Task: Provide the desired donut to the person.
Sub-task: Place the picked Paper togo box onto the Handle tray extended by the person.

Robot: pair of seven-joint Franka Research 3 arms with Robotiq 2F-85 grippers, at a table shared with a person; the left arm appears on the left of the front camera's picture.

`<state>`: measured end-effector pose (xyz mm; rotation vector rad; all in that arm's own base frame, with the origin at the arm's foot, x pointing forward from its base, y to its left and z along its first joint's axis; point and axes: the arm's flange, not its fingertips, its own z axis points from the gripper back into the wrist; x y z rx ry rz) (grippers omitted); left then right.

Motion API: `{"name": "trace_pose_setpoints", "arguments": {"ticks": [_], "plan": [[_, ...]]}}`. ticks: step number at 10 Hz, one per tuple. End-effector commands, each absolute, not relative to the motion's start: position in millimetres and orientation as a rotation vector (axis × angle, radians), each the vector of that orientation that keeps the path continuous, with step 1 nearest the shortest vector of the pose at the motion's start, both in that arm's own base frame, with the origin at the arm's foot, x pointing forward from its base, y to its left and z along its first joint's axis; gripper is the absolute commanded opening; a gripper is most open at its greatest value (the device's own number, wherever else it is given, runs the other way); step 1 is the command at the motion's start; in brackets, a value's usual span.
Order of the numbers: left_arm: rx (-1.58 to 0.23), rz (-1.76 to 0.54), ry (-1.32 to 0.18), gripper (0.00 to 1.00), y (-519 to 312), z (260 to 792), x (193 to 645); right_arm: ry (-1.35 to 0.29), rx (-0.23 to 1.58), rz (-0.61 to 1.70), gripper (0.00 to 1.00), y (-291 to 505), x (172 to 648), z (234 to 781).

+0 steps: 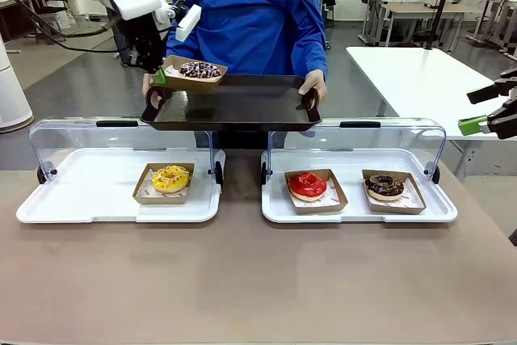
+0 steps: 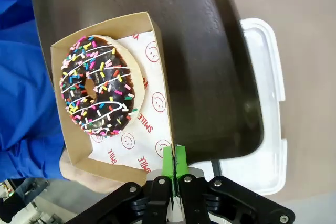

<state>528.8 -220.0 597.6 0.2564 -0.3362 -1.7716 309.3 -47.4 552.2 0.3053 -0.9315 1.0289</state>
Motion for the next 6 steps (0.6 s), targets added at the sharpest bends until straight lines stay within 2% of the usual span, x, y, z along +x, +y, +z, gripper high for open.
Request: {"name": "trace_pose_setpoints", "arguments": {"ticks": [1,6], "plan": [[0.244,-1.761,-0.307,0.01,-228.8,587.0,530.2,-0.942,0.32,1.04,1.0,-47.4,310.0,549.9],[0.217,-1.659,-0.33,0.01,-229.5,553.7,548.8,-0.942,0.32,1.04,1.0,-47.4,310.0,549.9]]}}
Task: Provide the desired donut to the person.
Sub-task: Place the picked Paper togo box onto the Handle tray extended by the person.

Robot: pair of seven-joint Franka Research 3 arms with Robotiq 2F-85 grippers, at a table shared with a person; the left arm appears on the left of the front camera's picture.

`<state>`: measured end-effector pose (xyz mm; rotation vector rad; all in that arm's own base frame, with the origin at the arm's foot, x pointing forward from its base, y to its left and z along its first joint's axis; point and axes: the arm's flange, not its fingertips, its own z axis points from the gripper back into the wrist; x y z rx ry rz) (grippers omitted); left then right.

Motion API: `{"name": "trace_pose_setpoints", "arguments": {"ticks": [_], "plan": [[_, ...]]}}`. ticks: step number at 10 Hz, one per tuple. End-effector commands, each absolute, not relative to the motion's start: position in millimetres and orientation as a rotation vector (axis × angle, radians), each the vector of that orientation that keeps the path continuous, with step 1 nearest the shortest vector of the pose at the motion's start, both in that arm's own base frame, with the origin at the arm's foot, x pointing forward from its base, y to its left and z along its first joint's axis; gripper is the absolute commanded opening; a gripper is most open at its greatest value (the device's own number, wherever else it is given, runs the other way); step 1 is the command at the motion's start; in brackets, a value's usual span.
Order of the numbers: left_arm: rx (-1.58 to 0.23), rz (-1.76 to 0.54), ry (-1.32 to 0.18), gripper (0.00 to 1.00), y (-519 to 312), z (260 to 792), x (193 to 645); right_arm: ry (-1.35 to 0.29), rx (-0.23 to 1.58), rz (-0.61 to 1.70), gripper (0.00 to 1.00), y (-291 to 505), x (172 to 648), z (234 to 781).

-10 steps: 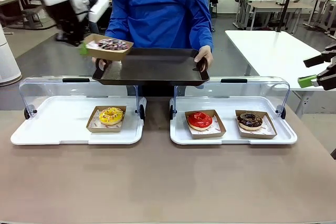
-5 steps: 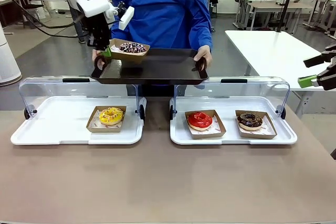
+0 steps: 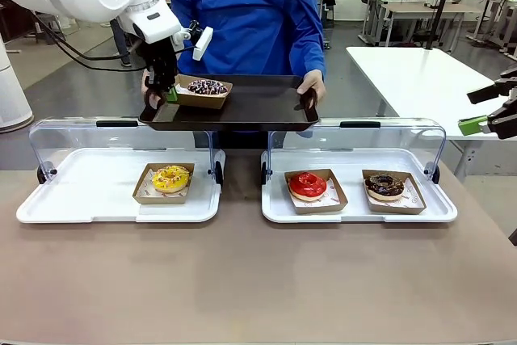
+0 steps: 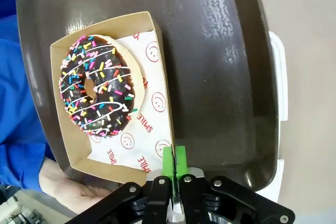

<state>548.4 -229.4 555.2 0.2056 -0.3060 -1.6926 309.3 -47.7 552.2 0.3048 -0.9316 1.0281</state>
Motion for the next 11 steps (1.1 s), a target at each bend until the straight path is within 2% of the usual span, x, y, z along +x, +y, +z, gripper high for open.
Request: {"name": "trace_pose_setpoints", "arguments": {"ticks": [1,2,3,4,5,11], "plan": [[0.199,-1.643,-0.307,0.61,-227.7,552.4,549.6,-0.942,0.32,1.04,1.0,-47.4,310.0,549.9],[0.17,-1.634,-0.294,0.61,-226.6,553.5,548.8,-0.942,0.32,1.04,1.0,-47.4,310.0,549.9],[0.122,-1.621,-0.272,1.0,-224.8,557.9,546.6,-0.942,0.32,1.04,1.0,-47.4,310.0,549.9],[0.119,-1.637,-0.265,0.64,-221.8,562.6,544.5,-0.942,0.32,1.04,1.0,-47.4,310.0,549.9],[0.114,-1.636,-0.278,1.0,-218.9,567.2,543.3,-0.942,0.32,1.04,1.0,-47.4,310.0,549.9],[0.045,-1.631,-0.219,1.0,-215.1,570.5,543.7,-0.942,0.32,1.04,1.0,-47.4,310.0,549.9]]}}
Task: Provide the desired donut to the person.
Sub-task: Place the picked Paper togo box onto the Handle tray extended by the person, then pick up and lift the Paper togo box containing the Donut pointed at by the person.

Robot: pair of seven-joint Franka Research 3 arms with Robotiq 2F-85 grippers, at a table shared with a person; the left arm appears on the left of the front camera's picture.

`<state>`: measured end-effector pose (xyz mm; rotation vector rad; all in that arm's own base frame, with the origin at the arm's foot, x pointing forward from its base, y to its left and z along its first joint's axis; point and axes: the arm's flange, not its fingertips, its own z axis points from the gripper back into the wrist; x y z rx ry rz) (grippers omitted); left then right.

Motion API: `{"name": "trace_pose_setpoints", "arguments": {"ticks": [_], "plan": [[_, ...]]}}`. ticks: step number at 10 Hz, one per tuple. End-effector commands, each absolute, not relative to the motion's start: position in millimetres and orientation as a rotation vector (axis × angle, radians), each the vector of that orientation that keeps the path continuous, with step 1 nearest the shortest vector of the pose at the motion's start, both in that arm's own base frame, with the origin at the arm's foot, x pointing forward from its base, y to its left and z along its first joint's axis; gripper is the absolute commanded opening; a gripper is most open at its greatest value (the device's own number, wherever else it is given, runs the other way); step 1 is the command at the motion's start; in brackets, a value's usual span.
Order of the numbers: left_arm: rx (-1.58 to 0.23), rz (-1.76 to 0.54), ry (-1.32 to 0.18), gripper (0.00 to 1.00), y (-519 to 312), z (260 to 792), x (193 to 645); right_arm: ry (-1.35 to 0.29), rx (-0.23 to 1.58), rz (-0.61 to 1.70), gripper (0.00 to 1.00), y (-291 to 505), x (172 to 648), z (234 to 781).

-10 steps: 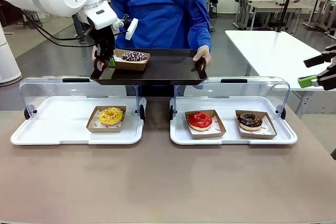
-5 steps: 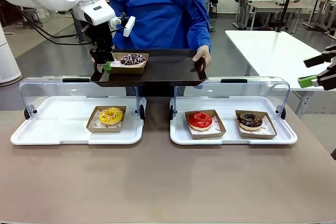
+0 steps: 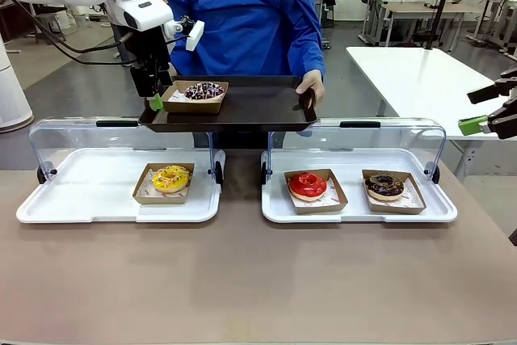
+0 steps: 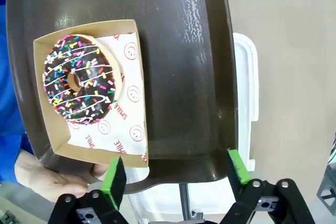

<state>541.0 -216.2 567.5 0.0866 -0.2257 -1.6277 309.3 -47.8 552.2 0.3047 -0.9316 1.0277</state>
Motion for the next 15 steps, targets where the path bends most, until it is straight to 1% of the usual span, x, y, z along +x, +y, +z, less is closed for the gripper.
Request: {"name": "trace_pose_setpoints", "arguments": {"ticks": [1,3,4,15], "plan": [[0.029,-1.635,-0.194,1.0,-214.0,571.1,542.2,-0.942,0.32,1.04,1.0,-47.4,310.0,549.9],[-0.023,-1.672,-0.2,1.0,-208.4,580.8,530.5,-0.942,0.32,1.04,1.0,-47.4,310.0,549.9],[0.065,-1.629,-0.191,1.0,-214.9,566.9,538.3,-0.942,0.32,1.04,1.0,-47.4,310.0,549.9],[0.065,-1.629,-0.191,1.0,-214.9,566.9,538.3,-0.942,0.32,1.04,1.0,-47.4,310.0,549.9]]}}
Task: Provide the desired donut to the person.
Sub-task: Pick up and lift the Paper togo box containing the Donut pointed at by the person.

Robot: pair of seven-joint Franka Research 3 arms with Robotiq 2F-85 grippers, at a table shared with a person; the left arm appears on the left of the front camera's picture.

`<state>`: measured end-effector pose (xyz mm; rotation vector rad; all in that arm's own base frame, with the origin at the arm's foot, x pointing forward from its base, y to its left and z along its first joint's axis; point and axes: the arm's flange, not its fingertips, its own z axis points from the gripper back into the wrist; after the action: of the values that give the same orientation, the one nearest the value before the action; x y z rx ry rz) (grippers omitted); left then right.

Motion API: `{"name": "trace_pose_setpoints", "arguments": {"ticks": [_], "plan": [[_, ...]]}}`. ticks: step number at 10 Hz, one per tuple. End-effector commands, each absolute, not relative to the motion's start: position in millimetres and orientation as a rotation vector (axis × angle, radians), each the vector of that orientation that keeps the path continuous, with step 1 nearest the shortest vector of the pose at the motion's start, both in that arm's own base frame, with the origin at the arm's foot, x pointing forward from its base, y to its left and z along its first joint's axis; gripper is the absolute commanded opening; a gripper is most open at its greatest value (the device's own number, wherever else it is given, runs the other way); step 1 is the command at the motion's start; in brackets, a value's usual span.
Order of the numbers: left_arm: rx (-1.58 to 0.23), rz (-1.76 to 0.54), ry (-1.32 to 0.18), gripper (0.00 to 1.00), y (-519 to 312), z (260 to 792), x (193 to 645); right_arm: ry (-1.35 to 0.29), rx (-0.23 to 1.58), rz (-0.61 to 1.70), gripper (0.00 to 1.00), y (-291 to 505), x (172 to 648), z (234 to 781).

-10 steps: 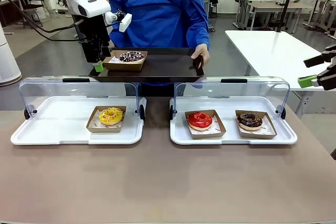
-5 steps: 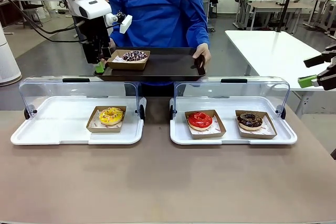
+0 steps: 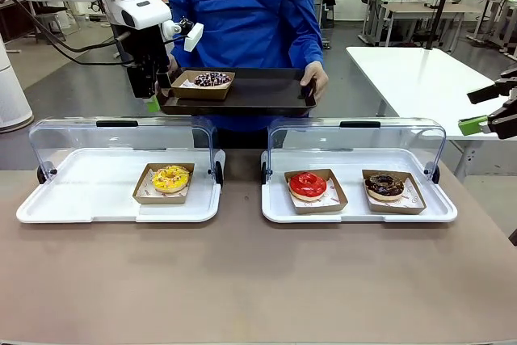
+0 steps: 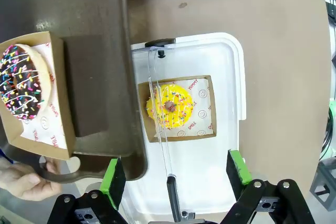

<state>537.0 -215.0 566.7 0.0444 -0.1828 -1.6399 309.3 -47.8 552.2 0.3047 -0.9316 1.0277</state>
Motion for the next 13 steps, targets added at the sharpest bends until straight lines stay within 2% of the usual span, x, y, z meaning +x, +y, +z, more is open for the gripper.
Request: {"name": "trace_pose_setpoints", "arguments": {"ticks": [1,13], "plan": [[0.065,-1.629,-0.191,1.0,-214.9,566.9,538.3,-0.942,0.32,1.04,1.0,-47.4,310.0,549.9],[0.065,-1.629,-0.191,1.0,-214.9,566.9,538.3,-0.942,0.32,1.04,1.0,-47.4,310.0,549.9]]}}
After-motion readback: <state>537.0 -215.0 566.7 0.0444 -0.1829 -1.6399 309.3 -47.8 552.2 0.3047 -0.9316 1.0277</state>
